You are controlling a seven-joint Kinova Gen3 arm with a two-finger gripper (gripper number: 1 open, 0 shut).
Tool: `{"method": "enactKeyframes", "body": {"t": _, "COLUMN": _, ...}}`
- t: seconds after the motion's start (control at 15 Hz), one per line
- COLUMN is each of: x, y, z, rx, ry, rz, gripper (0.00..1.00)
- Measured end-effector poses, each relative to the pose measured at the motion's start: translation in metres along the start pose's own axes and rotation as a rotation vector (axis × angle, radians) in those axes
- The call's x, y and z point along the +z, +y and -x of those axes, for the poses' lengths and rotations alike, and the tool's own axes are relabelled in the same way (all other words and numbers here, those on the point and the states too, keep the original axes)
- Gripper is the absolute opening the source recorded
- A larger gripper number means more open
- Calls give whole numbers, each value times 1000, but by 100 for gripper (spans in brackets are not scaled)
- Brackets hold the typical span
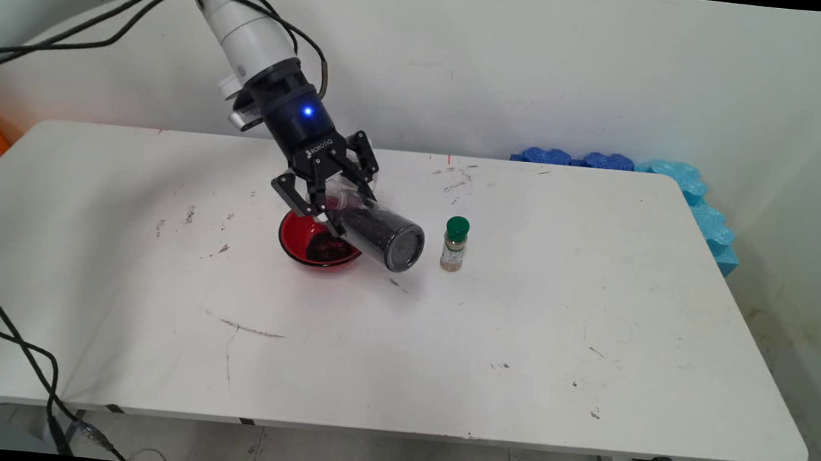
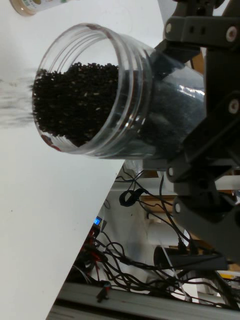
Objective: Pour the black seasoning powder in the red bowl
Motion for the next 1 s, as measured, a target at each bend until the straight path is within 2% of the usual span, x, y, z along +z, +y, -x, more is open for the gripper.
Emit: {"method": "enactKeyframes", "body": {"t": 1.0, "x": -2, "y": 5, "z": 11, "rx": -20, "ry": -38, "rz": 2, "gripper": 0}}
